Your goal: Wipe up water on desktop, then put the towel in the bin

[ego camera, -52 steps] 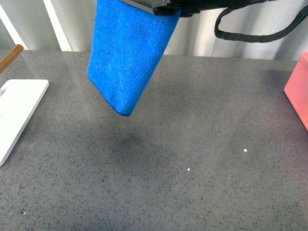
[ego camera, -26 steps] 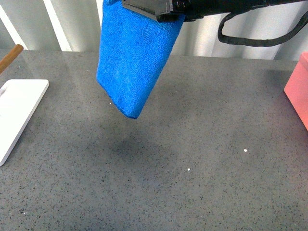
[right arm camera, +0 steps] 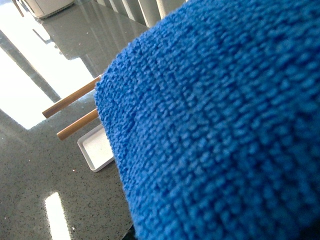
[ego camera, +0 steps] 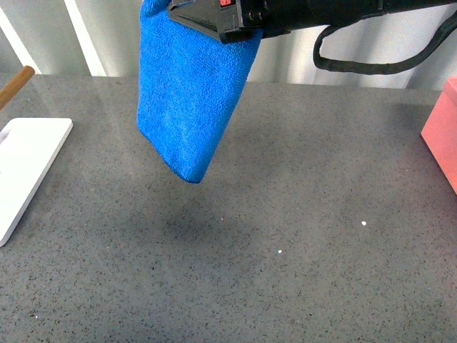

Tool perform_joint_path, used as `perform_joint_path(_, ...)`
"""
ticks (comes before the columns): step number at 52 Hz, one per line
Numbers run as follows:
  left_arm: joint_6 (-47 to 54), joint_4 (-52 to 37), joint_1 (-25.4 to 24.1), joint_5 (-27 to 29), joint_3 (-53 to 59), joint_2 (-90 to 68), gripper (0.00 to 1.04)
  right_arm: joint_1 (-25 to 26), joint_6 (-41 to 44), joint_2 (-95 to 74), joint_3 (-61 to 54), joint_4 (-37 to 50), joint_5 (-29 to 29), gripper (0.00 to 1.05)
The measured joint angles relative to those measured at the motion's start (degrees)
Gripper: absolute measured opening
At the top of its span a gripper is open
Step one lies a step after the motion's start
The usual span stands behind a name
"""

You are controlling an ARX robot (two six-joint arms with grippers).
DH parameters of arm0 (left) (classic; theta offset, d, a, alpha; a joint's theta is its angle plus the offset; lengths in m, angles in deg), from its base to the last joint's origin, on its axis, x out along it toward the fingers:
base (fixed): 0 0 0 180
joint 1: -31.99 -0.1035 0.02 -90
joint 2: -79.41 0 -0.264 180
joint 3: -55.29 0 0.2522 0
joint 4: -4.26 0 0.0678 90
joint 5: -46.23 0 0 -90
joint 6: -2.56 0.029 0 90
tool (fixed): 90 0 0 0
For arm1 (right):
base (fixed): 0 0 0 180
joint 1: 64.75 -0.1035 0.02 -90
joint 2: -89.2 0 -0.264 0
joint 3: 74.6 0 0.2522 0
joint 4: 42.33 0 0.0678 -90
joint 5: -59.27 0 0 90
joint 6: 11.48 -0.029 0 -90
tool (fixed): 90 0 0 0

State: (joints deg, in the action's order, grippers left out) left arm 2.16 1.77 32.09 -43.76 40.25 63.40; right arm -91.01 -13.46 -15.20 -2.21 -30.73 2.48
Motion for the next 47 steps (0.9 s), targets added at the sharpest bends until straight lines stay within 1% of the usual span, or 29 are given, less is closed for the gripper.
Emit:
perform_joint_path(5,0.0,2.2,0.0,0.0,0.0,2.2,0.03,-0.2,0.7,0.0,0.0,-0.5,-0.8,0.05)
perform_joint_path(20,0.0,6.3,0.0,0.0,0.0,6.3,0.03,-0.2,0.9,0.0,0.0,-0.6,-0.9,0.05)
perform_joint_path(23,0.0,12.7,0.0,0.0,0.0,10.9,0.03,-0.2,0.9,0.0,0.0,-0.6,-0.8,0.05)
perform_joint_path(25,0.0,15.0,0.0,0.0,0.0,13.0,0.03,-0.2,0.9,0.0,0.0,-0.6,-0.8,0.05)
perform_joint_path(30,0.0,15.9,0.0,0.0,0.0,15.8,0.03,-0.2,0.9,0.0,0.0,-0.3,-1.0,0.05)
perform_joint_path(41,0.0,16.2,0.0,0.0,0.0,15.8,0.04,-0.1,0.9,0.6,-0.5,0.1,-1.9,0.05)
perform_joint_path(45,0.0,16.2,0.0,0.0,0.0,15.8,0.19,0.1,1.8,1.6,-1.0,-0.7,-4.2,0.05)
perform_joint_path(46,0.0,16.2,0.0,0.0,0.0,15.8,0.24,0.3,2.2,2.1,-1.0,-1.5,-5.3,0.05)
perform_joint_path(47,0.0,16.2,0.0,0.0,0.0,15.8,0.26,0.4,2.4,2.3,-1.0,-1.9,-5.7,0.05)
